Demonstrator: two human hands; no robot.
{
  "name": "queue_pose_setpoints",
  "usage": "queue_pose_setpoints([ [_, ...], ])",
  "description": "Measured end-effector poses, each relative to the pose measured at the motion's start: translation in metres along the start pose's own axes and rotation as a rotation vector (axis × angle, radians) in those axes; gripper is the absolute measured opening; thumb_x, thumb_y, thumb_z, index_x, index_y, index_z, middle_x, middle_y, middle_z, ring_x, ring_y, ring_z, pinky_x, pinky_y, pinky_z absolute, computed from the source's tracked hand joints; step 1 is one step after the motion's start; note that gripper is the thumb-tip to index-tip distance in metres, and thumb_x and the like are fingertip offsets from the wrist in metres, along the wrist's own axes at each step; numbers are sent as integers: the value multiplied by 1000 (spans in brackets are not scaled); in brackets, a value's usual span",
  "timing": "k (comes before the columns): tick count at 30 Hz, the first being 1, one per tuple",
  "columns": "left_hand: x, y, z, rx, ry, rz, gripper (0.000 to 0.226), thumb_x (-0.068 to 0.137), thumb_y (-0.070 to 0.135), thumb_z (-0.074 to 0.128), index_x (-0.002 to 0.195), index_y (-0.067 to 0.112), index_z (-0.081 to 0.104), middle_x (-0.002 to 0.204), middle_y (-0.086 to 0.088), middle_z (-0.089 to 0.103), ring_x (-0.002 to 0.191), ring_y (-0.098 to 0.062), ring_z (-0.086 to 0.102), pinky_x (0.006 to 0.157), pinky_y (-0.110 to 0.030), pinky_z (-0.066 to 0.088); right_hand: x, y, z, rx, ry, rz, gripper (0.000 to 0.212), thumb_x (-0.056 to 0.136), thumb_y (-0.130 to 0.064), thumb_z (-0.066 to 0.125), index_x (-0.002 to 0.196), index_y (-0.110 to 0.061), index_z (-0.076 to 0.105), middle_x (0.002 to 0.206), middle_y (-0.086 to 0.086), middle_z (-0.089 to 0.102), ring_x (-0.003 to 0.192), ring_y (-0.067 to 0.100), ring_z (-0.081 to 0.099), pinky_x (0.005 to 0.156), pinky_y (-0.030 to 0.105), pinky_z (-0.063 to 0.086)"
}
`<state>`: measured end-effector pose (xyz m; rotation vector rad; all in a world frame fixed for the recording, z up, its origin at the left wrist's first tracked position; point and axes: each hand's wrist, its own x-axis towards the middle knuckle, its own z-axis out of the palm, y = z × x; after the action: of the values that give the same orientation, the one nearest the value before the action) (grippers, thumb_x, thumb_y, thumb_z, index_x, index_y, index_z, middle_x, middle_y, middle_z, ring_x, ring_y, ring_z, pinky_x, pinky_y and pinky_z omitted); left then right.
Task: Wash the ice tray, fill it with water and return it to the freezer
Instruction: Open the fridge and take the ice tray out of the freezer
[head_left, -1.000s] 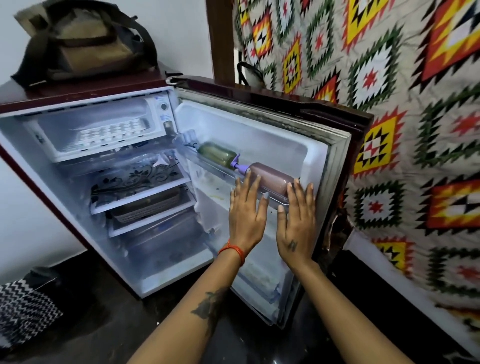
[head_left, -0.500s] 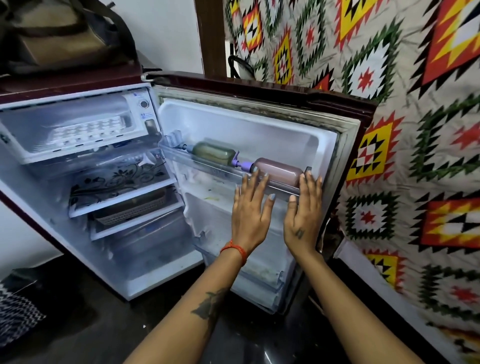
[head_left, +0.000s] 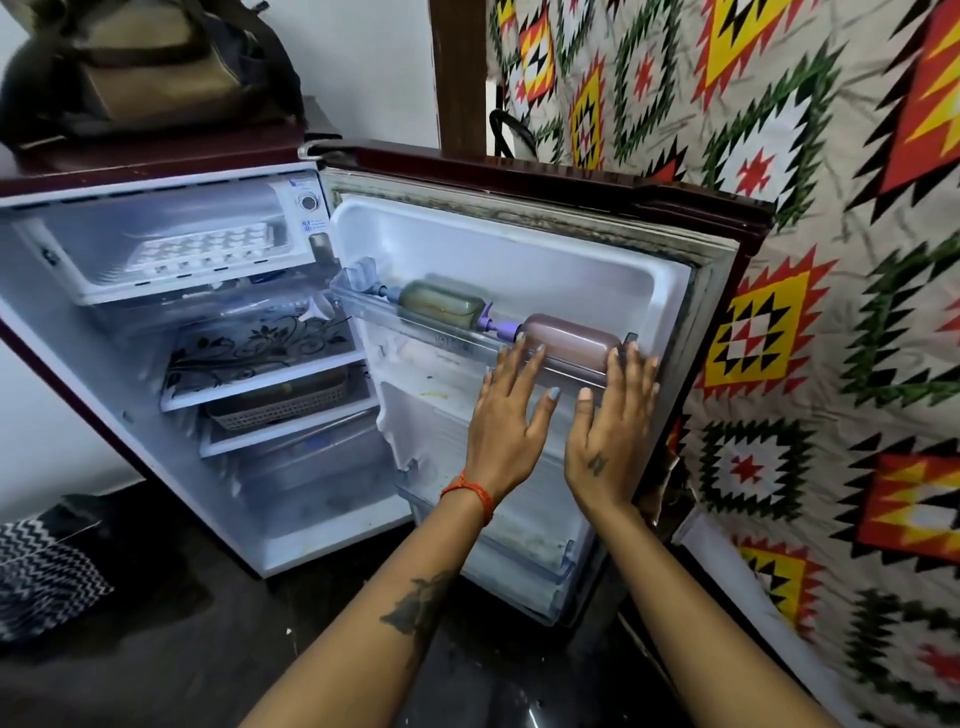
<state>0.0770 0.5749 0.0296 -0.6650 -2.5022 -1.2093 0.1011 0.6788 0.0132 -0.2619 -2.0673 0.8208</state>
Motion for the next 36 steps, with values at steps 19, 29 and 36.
queue_pose_setpoints([
  [19, -44, -126, -101, -30, 343, -346, 59, 93, 39, 44, 146, 17, 34, 150, 11, 27, 138, -1, 22, 114, -24, 23, -80, -97, 122, 339, -461, -116, 49, 96, -37, 35, 138, -13, 43, 152, -5, 26, 141, 11, 26, 113, 26, 24],
  [29, -39, -230, -187, -83, 351, -523, 52, 98, 31, 49, 146, 20, 33, 153, 1, 33, 141, -13, 30, 115, -31, 28, -103, -167, 233, 344, -678, -3, 69, 88, -59, 24, 145, -20, 32, 151, -15, 18, 138, -2, 13, 114, 25, 14],
  [36, -18, -271, -222, -125, 384, -602, 56, 96, 38, 49, 146, 18, 32, 152, 0, 34, 141, -14, 29, 115, -31, 27, -94, -196, 284, 357, -760, 37, 63, 91, -51, 33, 147, -23, 29, 157, -5, 20, 144, 11, 18, 113, 28, 16],
])
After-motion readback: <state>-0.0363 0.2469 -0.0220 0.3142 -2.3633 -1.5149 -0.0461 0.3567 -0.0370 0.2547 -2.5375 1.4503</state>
